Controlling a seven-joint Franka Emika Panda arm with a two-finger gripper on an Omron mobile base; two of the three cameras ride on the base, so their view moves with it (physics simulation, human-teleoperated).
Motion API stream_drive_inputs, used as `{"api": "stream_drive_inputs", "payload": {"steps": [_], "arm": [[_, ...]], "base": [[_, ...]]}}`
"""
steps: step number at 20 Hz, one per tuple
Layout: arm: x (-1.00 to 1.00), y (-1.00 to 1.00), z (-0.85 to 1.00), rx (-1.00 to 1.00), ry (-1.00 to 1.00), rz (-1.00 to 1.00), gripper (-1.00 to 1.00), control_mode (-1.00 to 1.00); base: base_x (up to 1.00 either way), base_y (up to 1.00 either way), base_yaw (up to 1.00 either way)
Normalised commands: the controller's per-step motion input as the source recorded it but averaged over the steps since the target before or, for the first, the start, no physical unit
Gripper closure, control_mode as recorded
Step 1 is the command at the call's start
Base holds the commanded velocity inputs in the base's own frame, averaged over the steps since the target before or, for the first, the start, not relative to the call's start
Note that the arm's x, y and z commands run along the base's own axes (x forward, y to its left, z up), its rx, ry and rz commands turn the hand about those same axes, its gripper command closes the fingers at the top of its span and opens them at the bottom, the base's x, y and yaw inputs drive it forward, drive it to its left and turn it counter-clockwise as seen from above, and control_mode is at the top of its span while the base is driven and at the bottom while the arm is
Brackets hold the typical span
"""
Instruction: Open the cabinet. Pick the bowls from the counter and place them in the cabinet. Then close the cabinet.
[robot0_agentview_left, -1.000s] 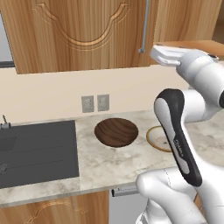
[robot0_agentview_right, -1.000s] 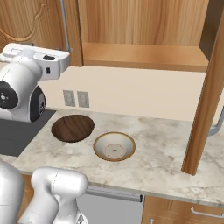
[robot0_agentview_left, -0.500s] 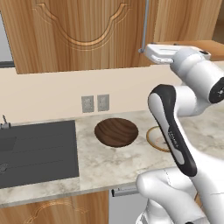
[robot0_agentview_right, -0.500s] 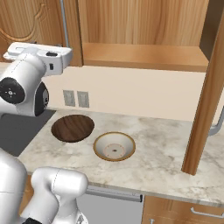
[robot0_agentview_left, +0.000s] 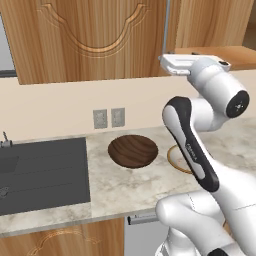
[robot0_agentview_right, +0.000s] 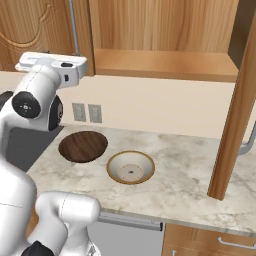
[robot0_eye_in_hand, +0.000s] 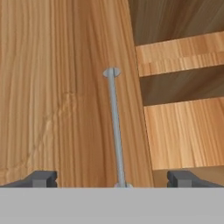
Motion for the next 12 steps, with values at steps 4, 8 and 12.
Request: {"api": "stream_drive_inputs", "payload": {"steps": [4, 8, 12], "arm": [[0.54, 0.00, -0.11, 0.00, 0.00, 0.00, -1.00, -1.00], [0.53, 0.00, -0.02, 0.00, -0.01, 0.00, -1.00, -1.00], [0.57, 0.00, -0.02, -0.02, -0.01, 0.00, -1.00, -1.00]], "base": [[0.00, 0.00, 0.00], [0.00, 0.00, 0.00], [0.00, 0.00, 0.00]]}}
